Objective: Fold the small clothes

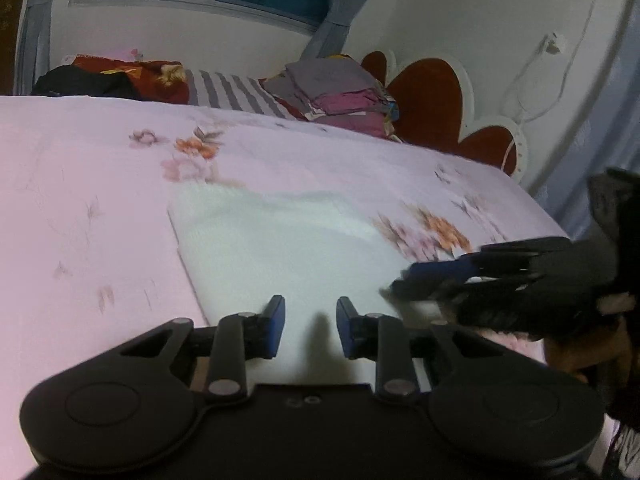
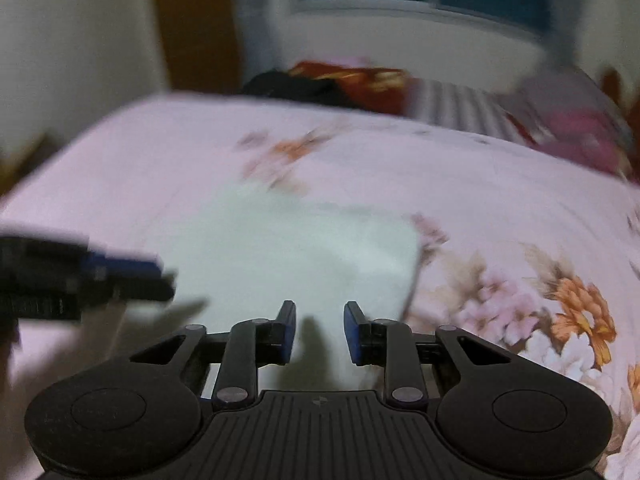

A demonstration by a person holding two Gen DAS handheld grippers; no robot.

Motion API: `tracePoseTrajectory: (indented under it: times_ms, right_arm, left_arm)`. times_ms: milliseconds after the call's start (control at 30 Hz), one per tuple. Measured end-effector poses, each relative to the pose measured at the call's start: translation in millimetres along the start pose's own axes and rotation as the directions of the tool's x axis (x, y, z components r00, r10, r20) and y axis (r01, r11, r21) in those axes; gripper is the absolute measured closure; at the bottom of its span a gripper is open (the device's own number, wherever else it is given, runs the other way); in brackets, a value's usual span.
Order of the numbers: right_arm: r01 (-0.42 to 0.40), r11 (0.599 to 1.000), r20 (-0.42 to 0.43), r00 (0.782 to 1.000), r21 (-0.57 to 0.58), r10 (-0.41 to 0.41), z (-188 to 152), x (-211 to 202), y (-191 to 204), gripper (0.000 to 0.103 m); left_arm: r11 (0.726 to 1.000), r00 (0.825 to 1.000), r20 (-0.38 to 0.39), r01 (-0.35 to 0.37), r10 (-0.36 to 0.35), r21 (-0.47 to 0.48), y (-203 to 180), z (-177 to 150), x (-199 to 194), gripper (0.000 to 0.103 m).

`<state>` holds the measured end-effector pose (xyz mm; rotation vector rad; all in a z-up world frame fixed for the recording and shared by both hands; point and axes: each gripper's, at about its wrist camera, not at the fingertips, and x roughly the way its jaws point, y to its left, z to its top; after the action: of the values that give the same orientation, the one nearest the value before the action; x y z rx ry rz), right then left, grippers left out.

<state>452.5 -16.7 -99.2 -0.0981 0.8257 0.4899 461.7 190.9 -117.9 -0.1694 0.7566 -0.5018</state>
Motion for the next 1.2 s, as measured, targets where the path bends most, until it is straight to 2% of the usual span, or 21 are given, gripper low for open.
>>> tracePoseTrajectory:
  times_ms: [67,133,167,233,333,367,433,533,600,700,800,1067,1200]
  right_arm:
    - [0.04,0.998,-0.024,0.999,-0.044,-0.041,-13.4,13.5,3.8,0.077]
    - [0.064,0.997,-0.029,0.998,0.038,-0.063,-16.0,24.7,-10.7,0.077]
    - [0.075,0.995,-0.025,0.997,0.068,-0.073,-15.3,25.1,-15.2,0.077]
    - [0.082,0.988,-0.031,0.996,0.132,-0.079,-14.0,21.5,-17.8,0.077]
    - [0.05,0.995,0.019,0.998,0.087,-0.052,-24.7,-16.4,-0.3,0.077]
    - [0.032,0.997,0.02,0.999,0.073,-0.034,-31.3,-25.1,4.5,0.077]
    - [-0.003,0.999,0.003,1.0,0.05,0.003,-52.3,-33.9,13.2,0.077]
    - [0.067,0.994,-0.092,0.994,0.085,-0.06,-75.1,-22.9,12.2,0.076]
    - [0.047,0.989,-0.055,0.998,0.143,-0.04,-78.1,-43.8,8.2,0.077]
    - [0.014,0.99,0.045,0.999,0.141,-0.021,-80.3,-95.5,17.9,0.077]
    - [-0.012,0.991,0.108,0.994,0.136,-0.003,-84.9,-136.3,30.5,0.076]
    - [-0.024,0.99,0.175,0.984,0.139,-0.001,-122.6,-216.8,55.6,0.076]
    - [-0.031,0.987,0.183,0.983,0.158,0.002,-153.2,-248.5,64.5,0.076]
  left_arm:
    - [0.999,0.999,-0.032,-0.033,0.033,0.011,-8.6,-3.0,14.0,0.078]
    - [0.999,0.998,-0.051,-0.041,0.041,-0.006,-11.7,-2.6,28.4,0.078]
    - [0.998,0.996,-0.052,-0.068,0.068,-0.001,-14.6,-3.5,32.0,0.078]
    - [0.996,0.996,-0.032,-0.086,0.086,-0.023,-22.9,-6.1,19.5,0.078]
    - [0.99,0.99,0.022,-0.138,0.138,-0.007,-33.7,-27.7,-16.8,0.078]
    - [0.988,0.988,0.02,-0.156,0.156,-0.004,-35.7,-38.0,-25.0,0.078]
    - [0.984,0.983,-0.031,-0.179,0.179,-0.004,-35.6,-55.9,-25.7,0.078]
    - [0.976,0.975,-0.06,-0.217,0.215,-0.014,-45.4,-71.1,-33.5,0.078]
    - [0.972,0.972,-0.02,-0.233,0.233,-0.003,-61.5,-72.8,-56.6,0.078]
    - [0.966,0.966,0.02,-0.259,0.259,-0.004,-84.6,-78.9,-90.1,0.078]
    - [0.963,0.961,0.053,-0.27,0.271,-0.011,-106.3,-88.9,-119.2,0.078]
    - [0.951,0.945,0.11,-0.31,0.308,-0.004,-167.7,-120.1,-170.2,0.078]
    - [0.952,0.944,0.122,-0.305,0.306,-0.026,-190.6,-144.6,-192.5,0.078]
